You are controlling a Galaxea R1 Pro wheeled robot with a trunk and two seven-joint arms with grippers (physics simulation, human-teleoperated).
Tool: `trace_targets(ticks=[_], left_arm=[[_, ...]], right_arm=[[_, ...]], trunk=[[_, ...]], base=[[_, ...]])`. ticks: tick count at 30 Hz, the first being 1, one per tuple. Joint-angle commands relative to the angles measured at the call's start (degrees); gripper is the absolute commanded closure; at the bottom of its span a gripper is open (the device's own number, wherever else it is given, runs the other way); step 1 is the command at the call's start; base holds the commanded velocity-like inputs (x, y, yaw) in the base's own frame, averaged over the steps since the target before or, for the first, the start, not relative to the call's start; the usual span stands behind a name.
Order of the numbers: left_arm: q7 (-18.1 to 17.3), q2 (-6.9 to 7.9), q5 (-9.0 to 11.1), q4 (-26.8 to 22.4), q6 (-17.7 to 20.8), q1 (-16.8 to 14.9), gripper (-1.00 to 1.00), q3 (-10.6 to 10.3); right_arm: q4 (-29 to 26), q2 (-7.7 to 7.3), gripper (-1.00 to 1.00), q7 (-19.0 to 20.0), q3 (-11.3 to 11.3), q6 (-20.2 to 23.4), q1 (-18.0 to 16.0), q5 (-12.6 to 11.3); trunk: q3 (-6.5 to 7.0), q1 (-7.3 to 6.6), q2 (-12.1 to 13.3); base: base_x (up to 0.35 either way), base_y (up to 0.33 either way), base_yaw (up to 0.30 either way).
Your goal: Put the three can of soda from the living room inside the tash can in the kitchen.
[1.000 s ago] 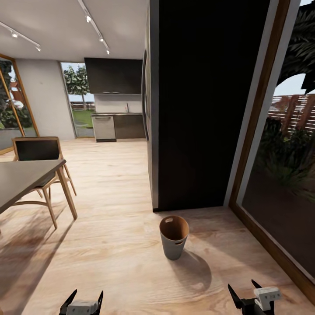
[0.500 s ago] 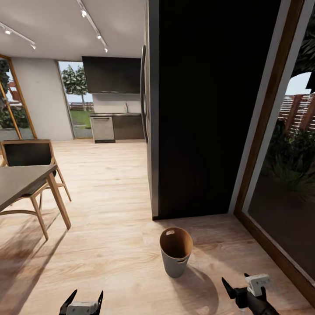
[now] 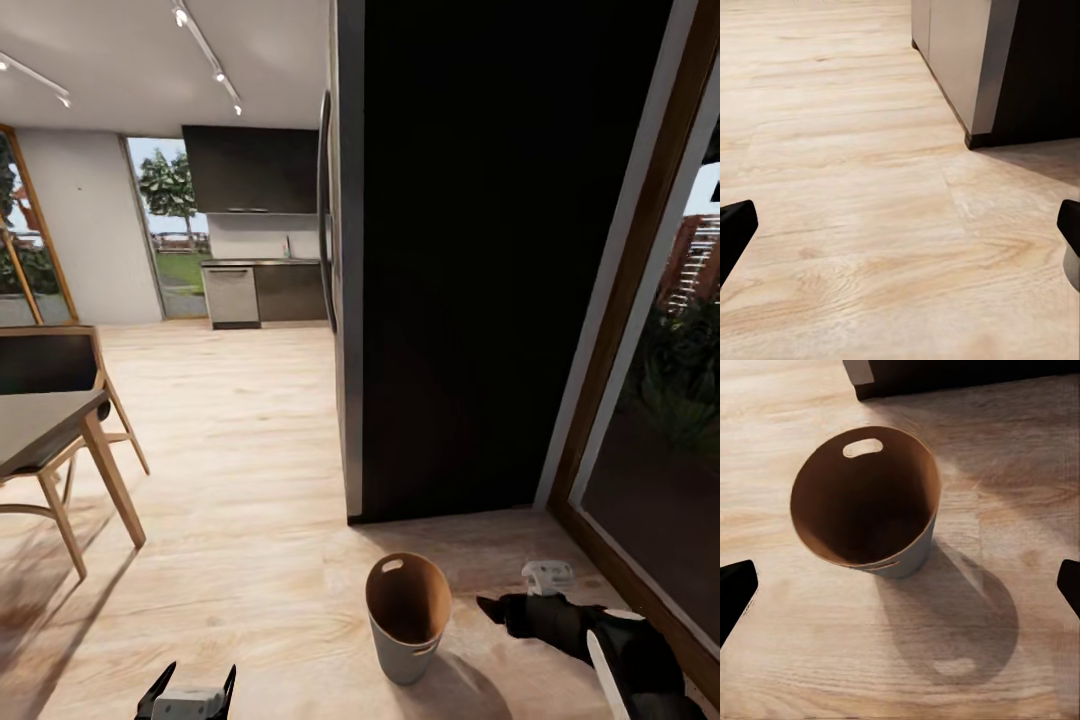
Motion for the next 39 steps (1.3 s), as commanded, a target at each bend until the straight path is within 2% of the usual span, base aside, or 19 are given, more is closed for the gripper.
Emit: trace_targets(ticks=[1,3,4,6,7,9,14,15,16,17,20,21,25,26,29,32,39], left_arm=[[0.00,0.01,0.00,-0.02,0.00,0.00,-1.00,0.00],[-0.01,0.01,0.01,-0.06,0.00,0.00,-1.00,0.00],[-0.02,0.00,0.01,-0.04,0.00,0.00,-1.00,0.00],[0.00,0.01,0.01,-0.04,0.00,0.00,-1.00,0.00],[0.02,0.02,0.01,-0.01,0.00,0.00,-1.00,0.00],[0.04,0.02,0.01,0.01,0.00,0.00,-1.00,0.00],[0.11,0.03,0.01,0.05,-0.06,0.00,-1.00,0.00],[0.13,0.03,0.01,0.05,-0.07,0.00,-1.00,0.00],[0.13,0.03,0.01,0.05,-0.07,0.00,-1.00,0.00],[0.14,0.03,0.01,0.06,-0.08,0.00,-1.00,0.00],[0.14,0.03,0.01,0.03,-0.08,0.00,-1.00,0.00],[0.15,0.03,0.01,0.00,-0.08,0.00,-1.00,0.00],[0.11,0.03,0.01,-0.10,-0.10,0.00,-1.00,0.00],[0.06,0.03,0.01,-0.21,-0.14,0.03,-1.00,0.00],[0.06,0.03,0.01,-0.36,-0.15,0.05,-1.00,0.00],[0.06,0.03,0.01,-0.66,-0.17,0.08,-1.00,0.00],[-0.04,0.03,0.01,-0.79,-0.17,0.09,-1.00,0.07]], right_arm=[[-0.07,-0.03,-1.00,0.00,0.07,2.33,-1.14,0.01],[-0.16,-0.08,-1.00,0.00,0.19,5.31,-3.36,-0.01],[-0.07,-0.11,-1.00,0.00,0.31,7.24,-5.63,0.03],[0.23,-0.11,-1.00,0.00,0.77,8.04,-7.80,0.67],[0.99,-0.08,-1.00,0.00,1.77,8.04,-9.81,2.05],[2.84,-0.04,-1.00,0.02,2.96,8.04,-11.77,3.78],[11.78,0.00,-1.00,0.06,4.64,8.04,-17.24,6.46],[16.62,0.01,-1.00,0.05,4.98,8.04,-19.50,6.96],[16.62,0.01,-1.00,0.05,4.98,8.04,-19.50,6.96],[22.09,0.03,-1.00,0.03,5.21,8.04,-21.76,7.28],[31.70,0.02,-1.00,0.00,5.39,8.04,-25.53,7.57],[38.90,-0.01,-1.00,-0.05,5.46,8.04,-28.57,7.71],[53.03,-0.09,-1.00,-0.24,5.51,8.04,-34.88,8.31],[60.61,-0.12,-1.00,-0.87,5.52,8.04,-38.65,9.01],[63.63,-0.13,-1.00,-1.76,5.49,8.04,-40.29,9.32],[67.49,-0.17,-1.00,-4.31,5.46,8.04,-42.78,9.63],[69.32,-0.27,-1.00,-5.99,5.45,8.04,-45.46,9.70]], trunk=[[0.00,0.00,0.00],[0.00,0.00,0.00],[0.00,0.00,0.00],[0.00,0.00,0.00],[0.00,0.00,0.00],[0.00,0.00,0.00],[0.00,0.00,0.00],[0.00,0.00,0.00],[0.00,0.00,0.00],[0.00,0.00,0.00],[0.00,0.00,0.00],[0.00,0.00,0.00],[0.00,0.00,0.00],[0.00,0.00,0.00],[0.00,0.00,0.00],[0.00,0.00,0.00],[0.00,0.00,0.00]], base=[[0.270,0.000,0.000],[0.241,0.000,0.000],[0.191,0.000,0.000],[0.160,0.000,0.000],[0.099,0.000,0.000],[0.071,0.000,0.000],[0.034,0.000,0.000],[0.013,0.000,0.000],[0.013,0.000,0.000],[0.008,0.000,0.000],[0.006,0.000,0.000],[0.003,0.000,0.000],[0.002,0.000,0.000],[0.000,0.000,0.000],[0.000,0.000,0.000],[0.000,0.000,0.000],[0.012,0.000,0.000]])
